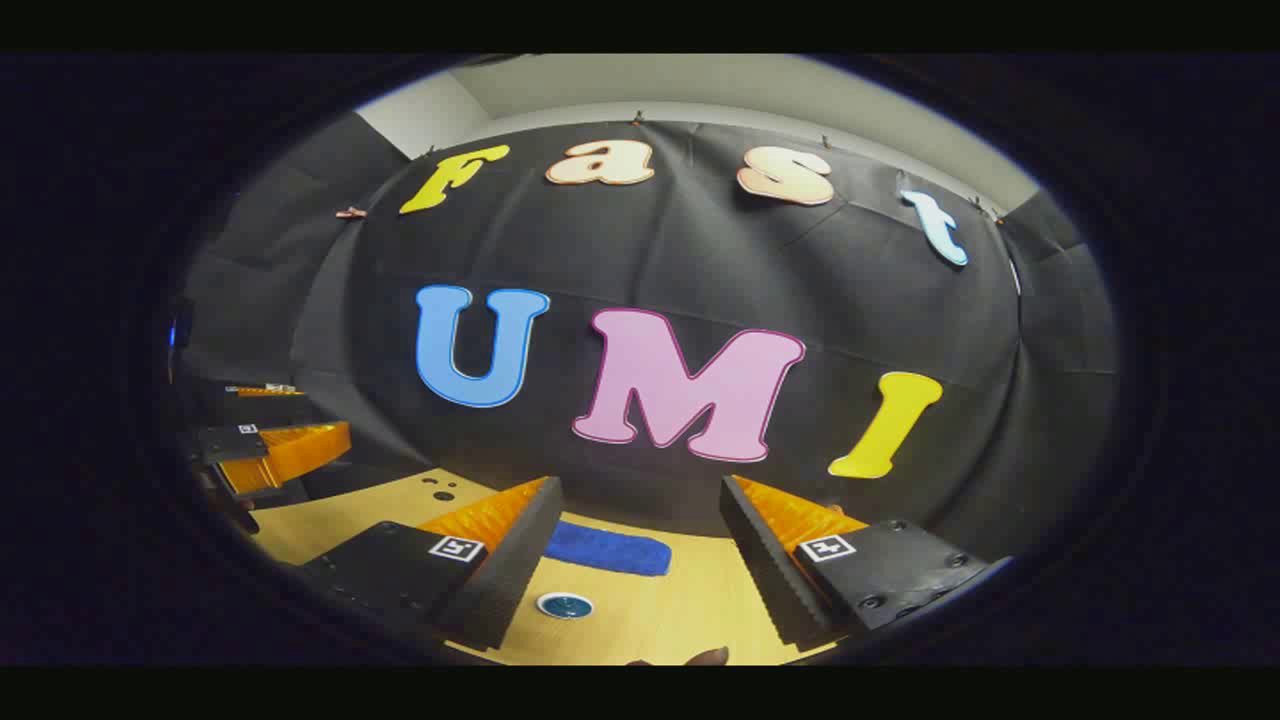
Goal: Open the teacup lid with one hand, grasp the water bottle and pour water into the teacup with the other hand; after pouring, place the water bottle on the coaster and then close the teacup lid.
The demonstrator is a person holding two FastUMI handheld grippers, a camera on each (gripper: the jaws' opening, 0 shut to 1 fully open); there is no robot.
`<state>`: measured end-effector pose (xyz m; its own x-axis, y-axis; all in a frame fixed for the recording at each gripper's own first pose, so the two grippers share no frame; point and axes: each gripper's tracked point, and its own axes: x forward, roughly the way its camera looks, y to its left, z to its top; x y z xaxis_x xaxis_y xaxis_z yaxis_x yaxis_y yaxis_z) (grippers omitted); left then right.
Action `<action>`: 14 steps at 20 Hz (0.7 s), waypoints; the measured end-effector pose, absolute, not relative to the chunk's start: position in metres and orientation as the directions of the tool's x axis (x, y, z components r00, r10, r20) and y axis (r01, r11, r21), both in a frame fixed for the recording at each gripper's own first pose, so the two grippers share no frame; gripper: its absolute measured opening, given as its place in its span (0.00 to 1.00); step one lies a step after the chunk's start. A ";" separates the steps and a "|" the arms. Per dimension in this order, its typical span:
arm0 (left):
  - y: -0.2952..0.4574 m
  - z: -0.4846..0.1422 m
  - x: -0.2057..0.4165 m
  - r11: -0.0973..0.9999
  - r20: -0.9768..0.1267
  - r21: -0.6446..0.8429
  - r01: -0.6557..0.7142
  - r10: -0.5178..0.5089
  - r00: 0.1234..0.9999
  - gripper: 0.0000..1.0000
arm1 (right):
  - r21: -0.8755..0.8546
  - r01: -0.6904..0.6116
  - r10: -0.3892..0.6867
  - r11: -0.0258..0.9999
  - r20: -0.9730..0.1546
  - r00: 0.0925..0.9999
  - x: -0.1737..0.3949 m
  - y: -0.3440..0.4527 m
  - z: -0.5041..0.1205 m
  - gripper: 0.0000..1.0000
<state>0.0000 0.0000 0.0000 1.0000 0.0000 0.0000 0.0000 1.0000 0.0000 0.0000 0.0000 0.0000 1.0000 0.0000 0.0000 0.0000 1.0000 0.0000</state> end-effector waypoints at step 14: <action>-0.004 -0.004 0.000 1.000 -0.006 0.024 0.013 -0.013 1.000 0.95 | -0.005 -0.013 0.013 1.000 0.001 1.000 -0.001 0.001 -0.004 0.98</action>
<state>-0.0001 -0.0039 -0.0038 0.9999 -0.0128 -0.0061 0.0129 0.9996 0.0239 -0.0009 0.0006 -0.0036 0.9999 0.0130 0.0005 -0.0130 0.9999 -0.0048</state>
